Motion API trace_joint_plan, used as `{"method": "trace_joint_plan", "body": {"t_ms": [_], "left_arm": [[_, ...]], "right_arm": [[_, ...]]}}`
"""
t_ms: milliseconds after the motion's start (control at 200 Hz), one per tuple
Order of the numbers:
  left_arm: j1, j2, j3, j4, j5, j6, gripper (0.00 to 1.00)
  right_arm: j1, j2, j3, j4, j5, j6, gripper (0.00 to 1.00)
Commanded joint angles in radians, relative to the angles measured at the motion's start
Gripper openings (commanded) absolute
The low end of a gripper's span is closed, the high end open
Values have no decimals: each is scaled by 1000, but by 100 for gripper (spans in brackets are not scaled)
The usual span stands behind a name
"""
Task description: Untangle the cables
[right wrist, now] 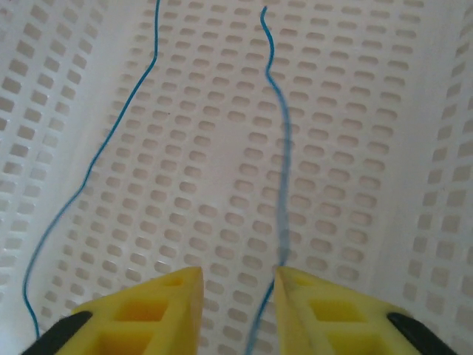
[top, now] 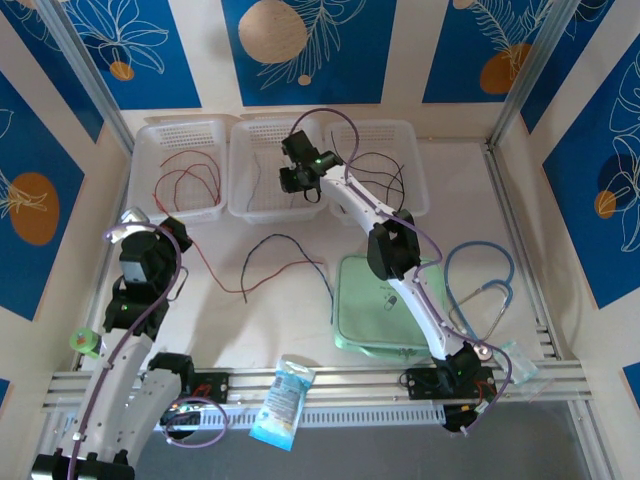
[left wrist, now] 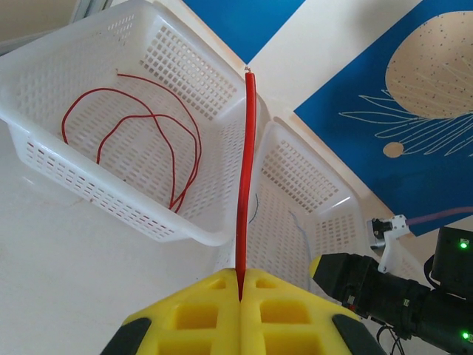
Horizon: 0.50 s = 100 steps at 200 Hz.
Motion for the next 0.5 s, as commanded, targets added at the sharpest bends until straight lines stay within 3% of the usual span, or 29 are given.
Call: {"method": "trace_joint_plan", "body": {"t_ms": [0,120,210,495], "left_arm": [[8,-2,46,-13,13,6,0],[8,0,61,-13,5,13,0],[8,11,80,-12,3,25,0],[8,107,222,42,53,41,0]], "right_arm": [[-6,-83,19,14,-30,-15,43],[-7,-139,23,26,-18,-55,62],[-9,-182,29,13,4,-69,69],[-13,-390,-77,29,13,-92,71]]}}
